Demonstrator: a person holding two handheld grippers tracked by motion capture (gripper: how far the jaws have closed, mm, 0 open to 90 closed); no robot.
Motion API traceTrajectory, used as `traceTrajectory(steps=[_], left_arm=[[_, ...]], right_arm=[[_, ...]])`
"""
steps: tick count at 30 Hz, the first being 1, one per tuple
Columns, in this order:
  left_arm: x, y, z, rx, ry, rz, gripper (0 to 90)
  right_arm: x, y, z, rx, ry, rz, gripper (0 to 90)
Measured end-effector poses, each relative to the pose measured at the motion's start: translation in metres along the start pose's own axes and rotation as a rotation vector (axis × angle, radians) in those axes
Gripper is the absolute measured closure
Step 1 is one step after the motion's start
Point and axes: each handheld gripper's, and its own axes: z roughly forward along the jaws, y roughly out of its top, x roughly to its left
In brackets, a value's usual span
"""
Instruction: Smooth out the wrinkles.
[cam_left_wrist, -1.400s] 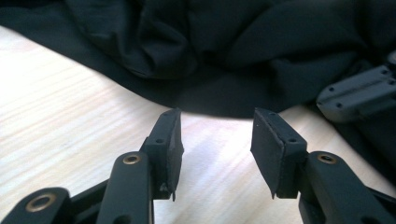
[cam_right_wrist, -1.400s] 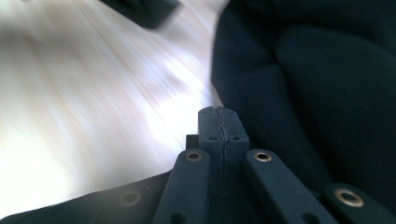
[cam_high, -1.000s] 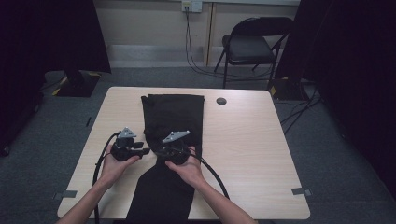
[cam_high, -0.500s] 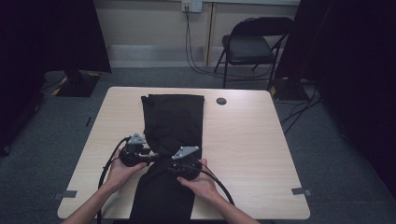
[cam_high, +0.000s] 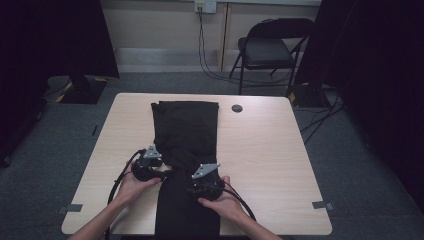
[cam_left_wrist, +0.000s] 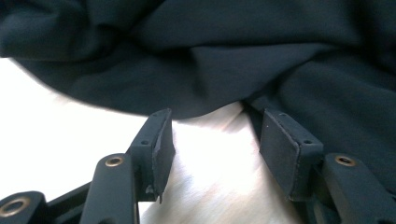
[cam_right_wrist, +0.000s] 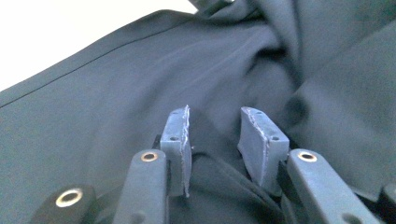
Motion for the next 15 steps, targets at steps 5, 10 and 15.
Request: traceTrajectory(steps=[5, 10, 15], left_arm=[[0.006, -0.003, -0.007, 0.024, 0.027, 0.009, 42.3], [0.014, 0.002, -0.019, -0.098, -0.039, -0.059, 43.5], [0.004, 0.004, -0.014, -0.085, -0.039, -0.01, 41.6]], right_arm=[[-0.014, 0.007, -0.02, -0.111, -0.076, 0.025, 47.2], [-0.041, 0.01, -0.018, -0.1, -0.153, 0.099, 37.3], [-0.039, 0.005, -0.012, -0.111, -0.085, 0.113, 81.8]])
